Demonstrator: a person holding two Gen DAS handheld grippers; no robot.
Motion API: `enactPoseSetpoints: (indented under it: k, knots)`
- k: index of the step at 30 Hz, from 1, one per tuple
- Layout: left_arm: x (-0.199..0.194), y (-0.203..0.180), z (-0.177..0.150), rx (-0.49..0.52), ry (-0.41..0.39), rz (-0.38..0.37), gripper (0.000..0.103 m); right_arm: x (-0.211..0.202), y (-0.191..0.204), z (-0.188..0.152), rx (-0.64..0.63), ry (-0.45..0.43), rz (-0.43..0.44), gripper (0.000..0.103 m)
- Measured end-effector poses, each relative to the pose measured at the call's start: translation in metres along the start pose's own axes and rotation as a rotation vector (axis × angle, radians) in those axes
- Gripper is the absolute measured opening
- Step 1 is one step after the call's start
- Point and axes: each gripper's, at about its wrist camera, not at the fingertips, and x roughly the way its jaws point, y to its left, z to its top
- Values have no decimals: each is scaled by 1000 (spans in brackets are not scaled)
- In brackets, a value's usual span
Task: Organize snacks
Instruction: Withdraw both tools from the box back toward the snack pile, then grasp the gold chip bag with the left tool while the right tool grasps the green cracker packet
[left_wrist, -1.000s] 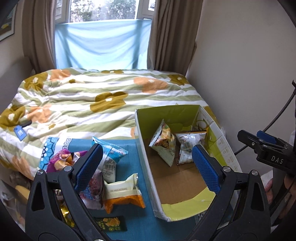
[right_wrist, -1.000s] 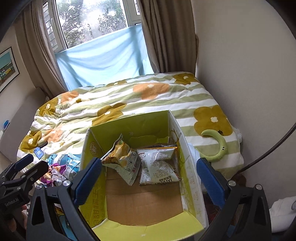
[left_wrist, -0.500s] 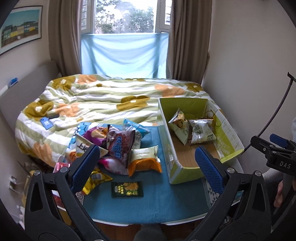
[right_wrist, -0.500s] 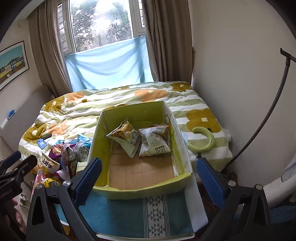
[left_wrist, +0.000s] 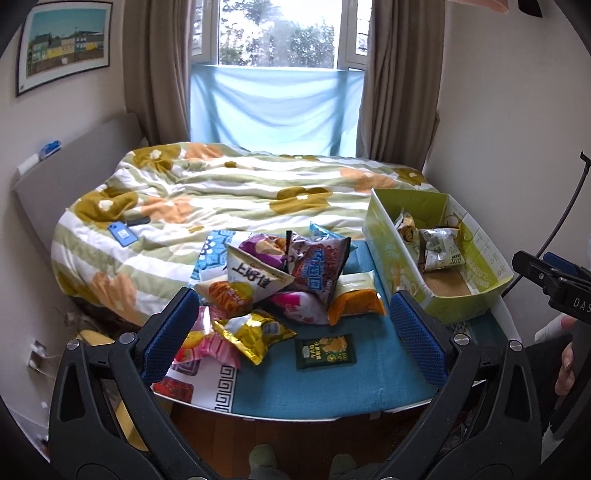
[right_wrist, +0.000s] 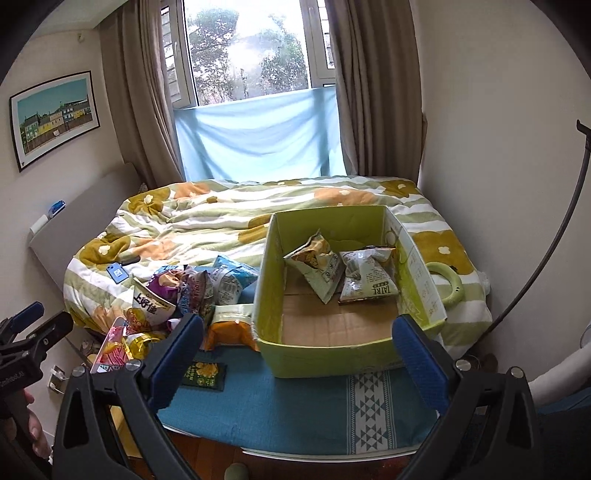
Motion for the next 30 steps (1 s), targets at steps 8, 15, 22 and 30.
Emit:
enactPoseSetpoints:
  k: [8,15,22,30]
  knots:
    - [37,54,3,91,67,-66,102,28,64,-1,15,35,17,102]
    - [98,65,-6,223,165,-160,102,65,109,-17,35,129,-5,102]
    - [163,56,-35,389,230,-219,102,110,132,-44,56,207,-55,102]
    - [208,40,-65,528,255,-254,88,166,140,-89,74,310,-91,102]
